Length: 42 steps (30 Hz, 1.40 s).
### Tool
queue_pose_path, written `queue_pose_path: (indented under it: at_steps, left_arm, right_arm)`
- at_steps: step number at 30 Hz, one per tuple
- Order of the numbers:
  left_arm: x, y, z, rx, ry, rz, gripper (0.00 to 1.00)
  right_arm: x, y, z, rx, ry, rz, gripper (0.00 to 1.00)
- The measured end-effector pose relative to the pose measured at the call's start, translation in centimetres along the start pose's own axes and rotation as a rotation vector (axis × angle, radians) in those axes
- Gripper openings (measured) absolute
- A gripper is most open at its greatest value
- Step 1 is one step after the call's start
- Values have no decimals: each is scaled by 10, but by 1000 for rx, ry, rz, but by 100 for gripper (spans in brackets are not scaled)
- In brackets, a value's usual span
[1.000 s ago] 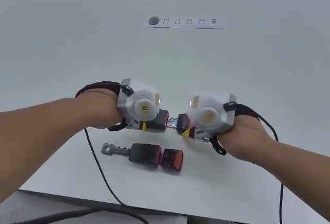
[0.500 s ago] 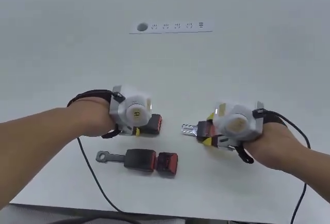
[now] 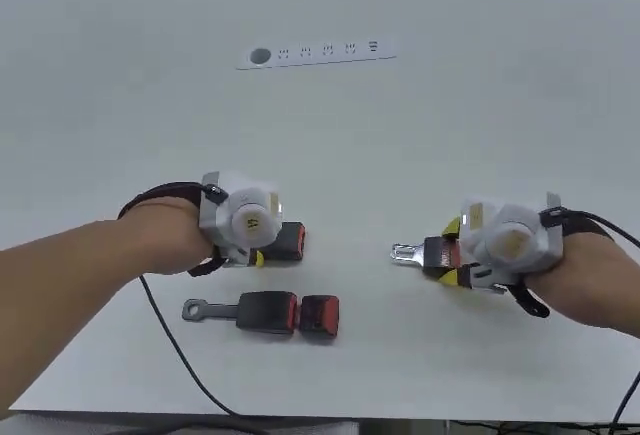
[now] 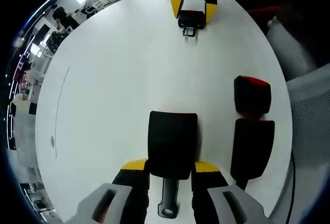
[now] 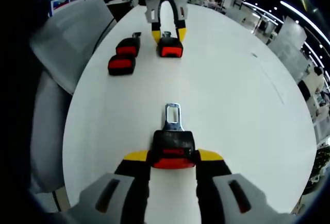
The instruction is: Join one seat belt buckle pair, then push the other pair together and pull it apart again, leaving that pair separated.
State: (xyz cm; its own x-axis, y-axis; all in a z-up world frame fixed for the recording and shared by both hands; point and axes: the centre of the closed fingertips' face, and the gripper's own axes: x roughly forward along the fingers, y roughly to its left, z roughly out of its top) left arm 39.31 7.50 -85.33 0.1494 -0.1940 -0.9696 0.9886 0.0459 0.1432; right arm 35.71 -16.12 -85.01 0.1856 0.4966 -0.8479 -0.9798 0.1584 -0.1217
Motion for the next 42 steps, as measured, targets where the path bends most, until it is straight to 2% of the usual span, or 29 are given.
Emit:
queue_pose_path:
  at_steps: [4, 7, 12, 14, 17, 22, 26, 31, 34, 36, 42]
  left_arm:
    - [0, 0, 1, 17, 6, 2, 32]
    - [-1, 0, 0, 22, 0, 6, 32]
    - [-3, 1, -1, 2, -16, 23, 32]
    - [-3, 0, -3, -1, -18, 31, 32]
    - [-5, -2, -9, 3, -3, 42, 33]
    - [-18, -2, -13, -70, -27, 73, 33]
    - [-29, -6, -17, -100, -37, 97, 35]
    - [-49, -13, -22, -195, -91, 144, 38]
    - [-60, -18, -31, -241, -100, 172, 39]
    - [-66, -23, -38, -289, -113, 188, 39]
    - [-81, -47, -54, -357, -124, 204, 42]
  right_arm:
    - [-3, 1, -5, 16, 7, -4, 35]
    - [-4, 2, -4, 58, -16, 2, 37]
    - [-7, 3, -5, 75, -23, -6, 43]
    - [-8, 4, -6, 112, -26, -8, 44]
    - [-12, 2, -5, 126, -37, -24, 47]
    - [-21, 4, 3, 159, -70, -41, 50]
    - [-29, 6, 12, 167, -109, -59, 50]
    - [-35, 12, 15, 193, -125, -64, 54]
    - [-40, 17, 17, 189, -134, -72, 55]
    - [-43, 19, 19, 190, -143, -78, 55]
    - [-50, 28, 21, 215, -170, -84, 58]
